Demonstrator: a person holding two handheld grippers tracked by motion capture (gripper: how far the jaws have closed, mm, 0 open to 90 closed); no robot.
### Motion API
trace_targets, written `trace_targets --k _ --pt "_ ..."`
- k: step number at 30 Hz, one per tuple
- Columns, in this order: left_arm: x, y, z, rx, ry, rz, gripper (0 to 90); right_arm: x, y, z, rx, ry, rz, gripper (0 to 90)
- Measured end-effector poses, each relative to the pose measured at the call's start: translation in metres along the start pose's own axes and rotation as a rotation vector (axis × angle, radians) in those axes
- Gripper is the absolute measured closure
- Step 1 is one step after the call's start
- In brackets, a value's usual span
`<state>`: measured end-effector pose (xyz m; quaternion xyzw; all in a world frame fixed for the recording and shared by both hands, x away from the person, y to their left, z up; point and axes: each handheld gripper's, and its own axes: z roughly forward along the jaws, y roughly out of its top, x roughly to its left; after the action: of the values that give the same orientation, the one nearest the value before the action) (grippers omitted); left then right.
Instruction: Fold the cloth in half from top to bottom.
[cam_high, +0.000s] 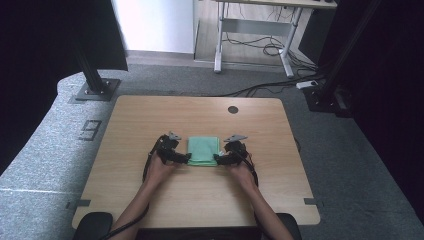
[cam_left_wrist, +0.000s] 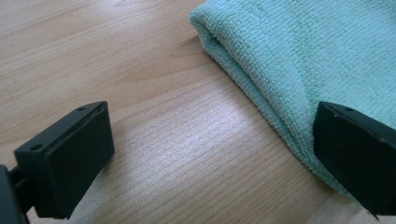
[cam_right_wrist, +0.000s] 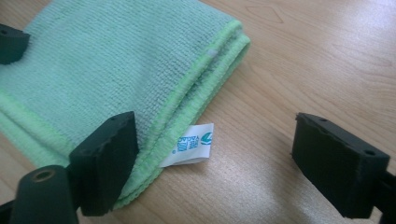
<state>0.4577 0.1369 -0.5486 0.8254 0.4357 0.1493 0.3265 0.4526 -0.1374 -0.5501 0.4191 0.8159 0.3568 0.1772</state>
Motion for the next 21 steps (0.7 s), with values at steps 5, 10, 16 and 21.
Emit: trace_targets --k 5,10,16,21 --pt "0.003 0.002 -0.001 0.0 -0.029 0.01 0.0 0.001 0.001 -0.002 0.003 0.009 -0.001 15.5" --pt "0.002 0.004 -0.015 -0.023 -0.036 0.04 0.0 0.003 0.004 -0.01 0.005 0.032 -0.014 15.5" --pt "-0.008 0.002 -0.043 -0.052 -0.054 0.101 0.0 0.009 0.008 -0.03 -0.021 0.054 -0.041 13.6" --pt "-0.015 -0.006 -0.067 -0.071 -0.07 0.141 0.0 0.013 0.01 -0.053 -0.048 0.064 -0.066 12.8"
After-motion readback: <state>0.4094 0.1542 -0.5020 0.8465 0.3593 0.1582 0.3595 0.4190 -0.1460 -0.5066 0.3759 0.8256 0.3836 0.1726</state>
